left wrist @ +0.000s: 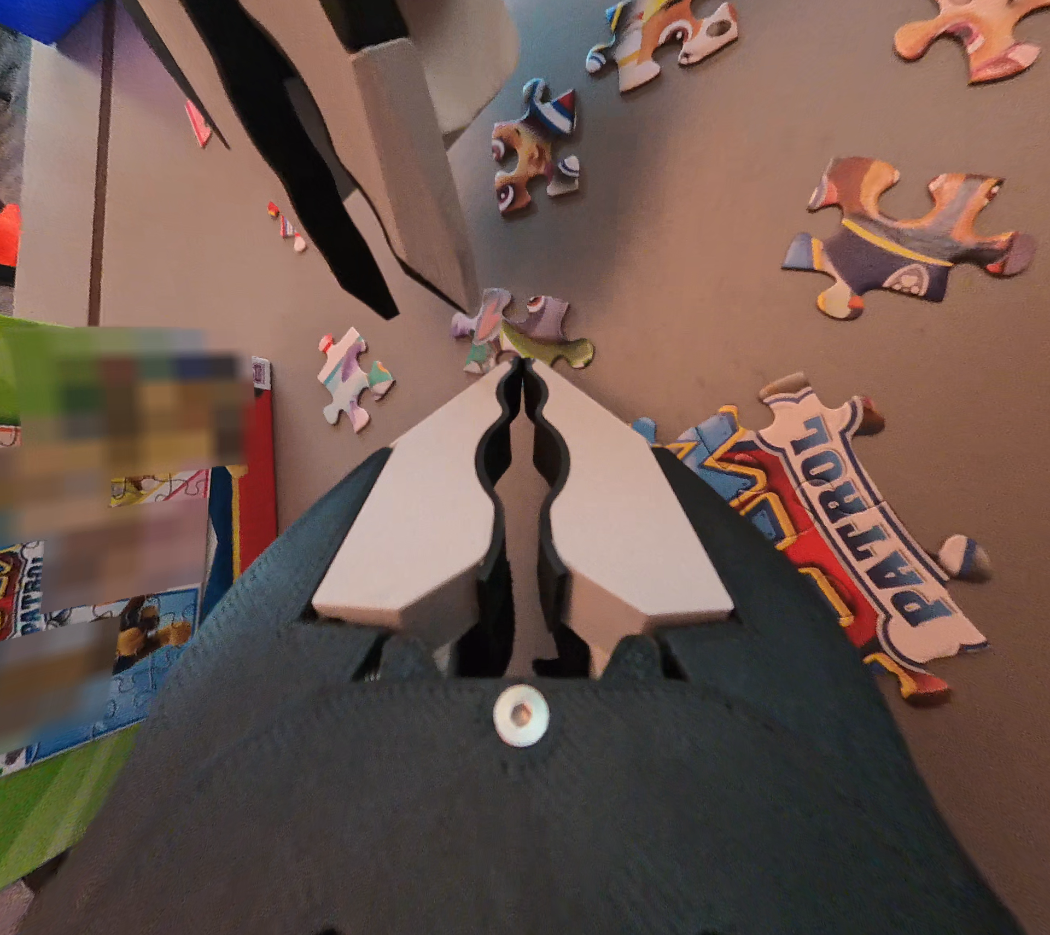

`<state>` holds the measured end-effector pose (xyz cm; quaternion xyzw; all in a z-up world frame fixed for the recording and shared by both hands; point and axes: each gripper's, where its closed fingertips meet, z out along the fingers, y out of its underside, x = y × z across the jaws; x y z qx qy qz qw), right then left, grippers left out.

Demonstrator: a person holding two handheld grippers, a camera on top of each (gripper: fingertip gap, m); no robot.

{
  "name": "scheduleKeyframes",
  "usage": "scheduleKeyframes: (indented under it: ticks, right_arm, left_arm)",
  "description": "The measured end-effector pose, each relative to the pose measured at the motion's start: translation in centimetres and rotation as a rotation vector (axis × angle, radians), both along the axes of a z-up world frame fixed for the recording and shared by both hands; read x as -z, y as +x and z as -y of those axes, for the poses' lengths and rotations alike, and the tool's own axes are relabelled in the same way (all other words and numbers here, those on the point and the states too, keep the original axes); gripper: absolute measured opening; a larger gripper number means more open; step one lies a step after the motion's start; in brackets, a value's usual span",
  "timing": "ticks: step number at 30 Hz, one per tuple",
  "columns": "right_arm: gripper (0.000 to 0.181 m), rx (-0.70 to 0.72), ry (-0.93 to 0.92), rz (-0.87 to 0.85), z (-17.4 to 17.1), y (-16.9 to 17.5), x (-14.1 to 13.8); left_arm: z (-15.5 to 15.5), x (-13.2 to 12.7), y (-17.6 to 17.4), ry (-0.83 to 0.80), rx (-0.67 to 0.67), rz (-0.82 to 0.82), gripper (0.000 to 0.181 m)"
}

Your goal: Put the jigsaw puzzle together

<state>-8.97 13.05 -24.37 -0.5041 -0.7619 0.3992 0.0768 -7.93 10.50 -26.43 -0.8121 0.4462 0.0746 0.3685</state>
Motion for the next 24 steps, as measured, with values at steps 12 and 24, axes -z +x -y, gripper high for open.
scheduleKeyframes:
  ticks: [12,24]
  right_arm:
    - [0.041,0.059,0.143,-0.019,-2.3,1.2,-0.3]
    - [0.039,0.154,0.125,-0.119,-5.1,2.0,-1.9]
  left_arm:
    - [-0.2,0.1,-0.8,-0.014,-0.042,0.060,0.000]
    - [0.9,-3.6,-6.1,0.073,-0.204,0.152,0.022]
